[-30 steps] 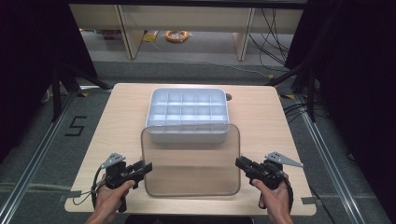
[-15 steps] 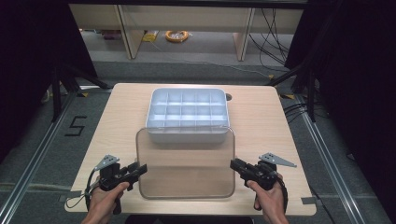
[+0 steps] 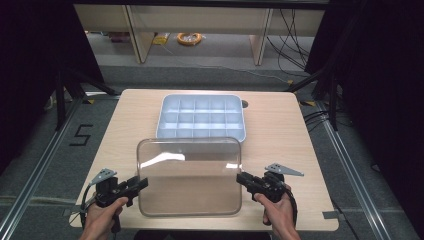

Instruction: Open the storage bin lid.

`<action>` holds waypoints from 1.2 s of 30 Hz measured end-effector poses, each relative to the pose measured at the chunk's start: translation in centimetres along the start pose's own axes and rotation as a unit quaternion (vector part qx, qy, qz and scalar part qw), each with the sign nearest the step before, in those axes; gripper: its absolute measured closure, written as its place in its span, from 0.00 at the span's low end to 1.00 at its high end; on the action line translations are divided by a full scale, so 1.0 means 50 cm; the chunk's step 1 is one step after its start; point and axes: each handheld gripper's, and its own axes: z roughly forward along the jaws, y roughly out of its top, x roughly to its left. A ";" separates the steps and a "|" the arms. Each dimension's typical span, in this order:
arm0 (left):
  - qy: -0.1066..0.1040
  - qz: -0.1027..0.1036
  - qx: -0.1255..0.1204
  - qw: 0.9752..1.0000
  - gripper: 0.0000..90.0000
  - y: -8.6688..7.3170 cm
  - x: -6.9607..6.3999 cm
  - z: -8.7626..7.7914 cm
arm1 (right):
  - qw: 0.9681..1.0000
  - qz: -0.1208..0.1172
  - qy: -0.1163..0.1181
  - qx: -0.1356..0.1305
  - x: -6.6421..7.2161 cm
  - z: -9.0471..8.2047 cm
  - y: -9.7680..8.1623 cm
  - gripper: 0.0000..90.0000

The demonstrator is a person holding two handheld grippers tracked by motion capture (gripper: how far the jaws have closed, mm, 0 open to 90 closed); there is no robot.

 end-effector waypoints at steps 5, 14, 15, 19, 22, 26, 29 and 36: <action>0.006 -0.006 0.003 1.000 0.62 -0.002 0.011 -0.008 | 1.000 0.015 0.002 0.012 0.012 0.012 -0.002 0.79; 0.014 -0.018 0.008 1.000 0.61 -0.005 0.032 -0.022 | 1.000 0.001 0.010 0.026 0.016 0.037 -0.008 0.78; 0.014 -0.019 0.006 1.000 0.61 -0.006 0.036 -0.024 | 0.999 0.004 0.013 0.029 0.019 0.040 -0.008 0.78; 0.016 -0.024 0.005 1.000 0.61 -0.007 0.047 -0.030 | 0.999 0.000 0.016 0.034 0.025 0.054 -0.006 0.78; 0.018 -0.029 0.008 0.999 0.61 -0.009 0.057 -0.035 | 0.999 0.010 0.018 0.042 0.032 0.064 -0.006 0.77; 0.022 -0.038 0.014 0.999 0.60 -0.015 0.069 -0.041 | 0.998 0.023 0.018 0.057 0.043 0.079 -0.009 0.76; 0.023 -0.042 0.016 0.999 0.60 -0.019 0.074 -0.046 | 0.998 0.004 0.019 0.055 0.038 0.089 -0.011 0.75; 0.025 -0.051 0.019 0.998 0.60 -0.022 0.087 -0.051 | 0.997 0.016 0.028 0.071 0.045 0.102 -0.016 0.74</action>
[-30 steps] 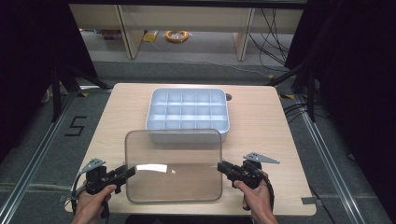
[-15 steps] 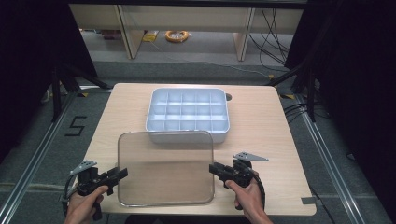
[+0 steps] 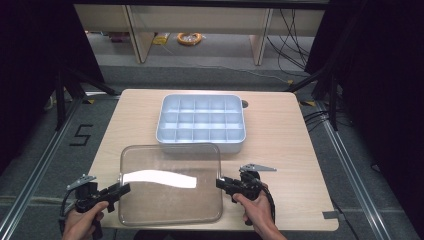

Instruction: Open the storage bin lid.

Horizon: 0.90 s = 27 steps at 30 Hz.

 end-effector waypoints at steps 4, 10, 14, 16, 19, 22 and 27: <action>-0.005 -0.009 -0.002 1.000 0.60 -0.004 0.008 0.001 | 1.000 0.001 -0.004 0.005 -0.002 0.009 -0.001 0.74; -0.005 -0.016 0.002 1.000 0.60 -0.004 0.020 -0.004 | 1.000 0.007 0.002 0.013 0.003 0.021 -0.006 0.72; 0.001 -0.020 0.003 1.000 0.60 0.001 0.030 -0.004 | 1.000 0.009 0.004 0.021 0.006 0.034 -0.006 0.71; 0.002 -0.020 0.004 1.000 0.60 0.004 0.034 -0.003 | 0.999 0.023 0.008 0.031 0.010 0.038 -0.006 0.70; 0.004 -0.024 0.007 1.000 0.60 0.008 0.045 0.000 | 0.999 0.019 0.007 0.037 0.005 0.054 -0.008 0.69; 0.009 -0.030 0.011 0.999 0.59 0.009 0.054 0.003 | 0.999 0.023 0.017 0.043 0.004 0.064 -0.010 0.69; 0.014 -0.037 0.013 0.999 0.59 0.011 0.070 0.006 | 0.998 0.033 0.014 0.052 0.011 0.079 -0.010 0.68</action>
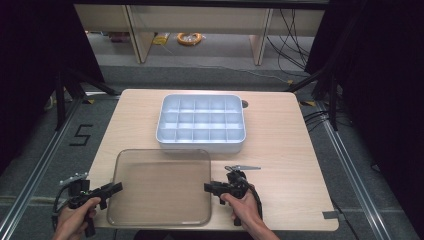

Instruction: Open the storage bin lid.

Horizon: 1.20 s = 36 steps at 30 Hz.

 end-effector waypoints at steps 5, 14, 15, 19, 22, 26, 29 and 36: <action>0.006 -0.003 -0.001 1.000 0.58 0.005 0.013 -0.004 | 1.000 -0.002 -0.003 0.006 0.007 0.017 0.003 0.67; 0.015 -0.008 -0.004 1.000 0.57 0.017 0.042 -0.013 | 1.000 -0.005 0.007 0.019 0.029 0.047 0.006 0.66; 0.016 -0.009 -0.005 1.000 0.57 0.018 0.046 -0.014 | 1.000 0.003 0.009 0.025 0.033 0.048 0.006 0.66; 0.020 -0.012 -0.010 1.000 0.56 0.022 0.059 -0.018 | 1.000 -0.012 0.008 0.021 0.039 0.062 0.008 0.66; 0.023 -0.012 -0.012 1.000 0.56 0.029 0.067 -0.023 | 1.000 -0.015 0.008 0.026 0.049 0.071 0.009 0.66; 0.029 -0.015 -0.016 0.999 0.56 0.035 0.076 -0.027 | 0.999 -0.020 0.017 0.029 0.057 0.080 0.011 0.66; 0.030 -0.015 -0.017 0.999 0.56 0.041 0.080 -0.028 | 0.999 -0.020 0.018 0.032 0.063 0.086 0.012 0.66; 0.039 -0.016 -0.020 0.999 0.55 0.057 0.089 -0.021 | 0.999 -0.021 0.021 0.041 0.070 0.096 0.009 0.65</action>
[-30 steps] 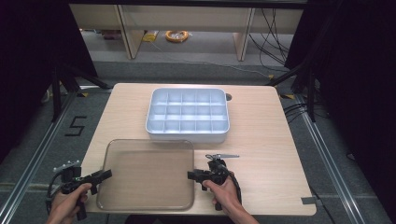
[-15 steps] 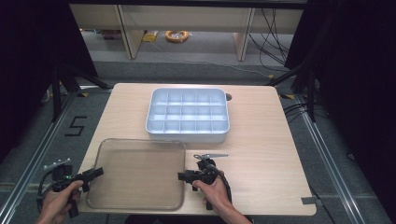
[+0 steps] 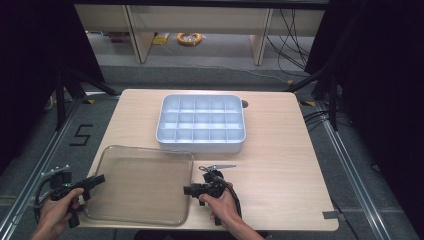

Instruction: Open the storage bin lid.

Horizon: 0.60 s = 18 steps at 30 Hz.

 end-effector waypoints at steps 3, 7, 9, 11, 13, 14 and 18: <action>-0.001 0.000 -0.003 1.000 0.55 0.006 0.004 0.006 | 1.000 -0.002 -0.004 0.001 0.001 0.004 0.001 0.65; 0.006 -0.004 -0.001 1.000 0.55 0.014 0.009 0.012 | 1.000 -0.005 -0.003 0.003 0.005 0.009 0.002 0.65; 0.006 -0.003 -0.003 1.000 0.55 0.016 0.011 0.015 | 1.000 -0.013 0.004 0.004 0.006 0.009 0.002 0.64; 0.003 0.000 -0.004 1.000 0.55 0.016 0.014 0.020 | 1.000 -0.004 0.002 0.008 0.010 0.010 0.004 0.62; 0.005 -0.005 -0.002 1.000 0.55 0.015 0.014 0.025 | 1.000 -0.010 0.003 0.007 0.009 0.008 0.005 0.61; 0.004 -0.007 -0.001 1.000 0.55 0.015 0.014 0.027 | 1.000 -0.009 0.005 0.008 0.009 0.007 0.006 0.61; 0.008 -0.010 0.000 1.000 0.54 0.009 0.015 0.035 | 1.000 -0.008 0.003 0.012 0.013 0.003 0.009 0.58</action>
